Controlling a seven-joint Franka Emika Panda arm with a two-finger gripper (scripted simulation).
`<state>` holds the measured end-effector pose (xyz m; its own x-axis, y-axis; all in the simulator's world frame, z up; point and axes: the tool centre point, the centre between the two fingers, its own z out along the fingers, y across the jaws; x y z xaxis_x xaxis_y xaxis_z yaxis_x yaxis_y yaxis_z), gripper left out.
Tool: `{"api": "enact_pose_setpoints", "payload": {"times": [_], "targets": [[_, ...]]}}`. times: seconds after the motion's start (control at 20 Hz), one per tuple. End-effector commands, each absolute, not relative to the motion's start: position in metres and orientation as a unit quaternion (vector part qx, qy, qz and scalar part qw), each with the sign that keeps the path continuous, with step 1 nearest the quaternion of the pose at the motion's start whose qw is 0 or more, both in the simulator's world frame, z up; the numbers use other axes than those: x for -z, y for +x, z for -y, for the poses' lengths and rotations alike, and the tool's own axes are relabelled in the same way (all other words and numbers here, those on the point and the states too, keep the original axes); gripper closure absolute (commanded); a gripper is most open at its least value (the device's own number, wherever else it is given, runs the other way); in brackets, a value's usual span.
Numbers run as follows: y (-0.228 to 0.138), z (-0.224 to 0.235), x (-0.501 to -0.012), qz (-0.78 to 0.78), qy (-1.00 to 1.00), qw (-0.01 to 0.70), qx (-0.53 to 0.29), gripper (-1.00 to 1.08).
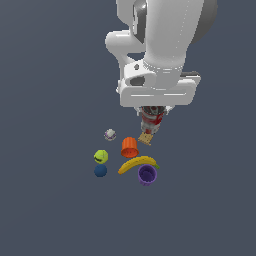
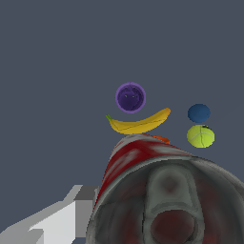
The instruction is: Pick up a designated object from a clutter of objects.
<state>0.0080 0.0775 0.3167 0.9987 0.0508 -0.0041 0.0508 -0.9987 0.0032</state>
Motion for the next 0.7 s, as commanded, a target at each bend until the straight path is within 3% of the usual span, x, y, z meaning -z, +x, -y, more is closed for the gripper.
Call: {"api": "enact_pose_setpoints", "payload": {"times": [0.0,0.65], "targets": [[0.018,-0.094,-0.332,-0.025,1.000,0.001,0.000,1.08],[0.059,-0.161,-0.389,-0.025,1.000,0.000,0.000,1.08]]}}
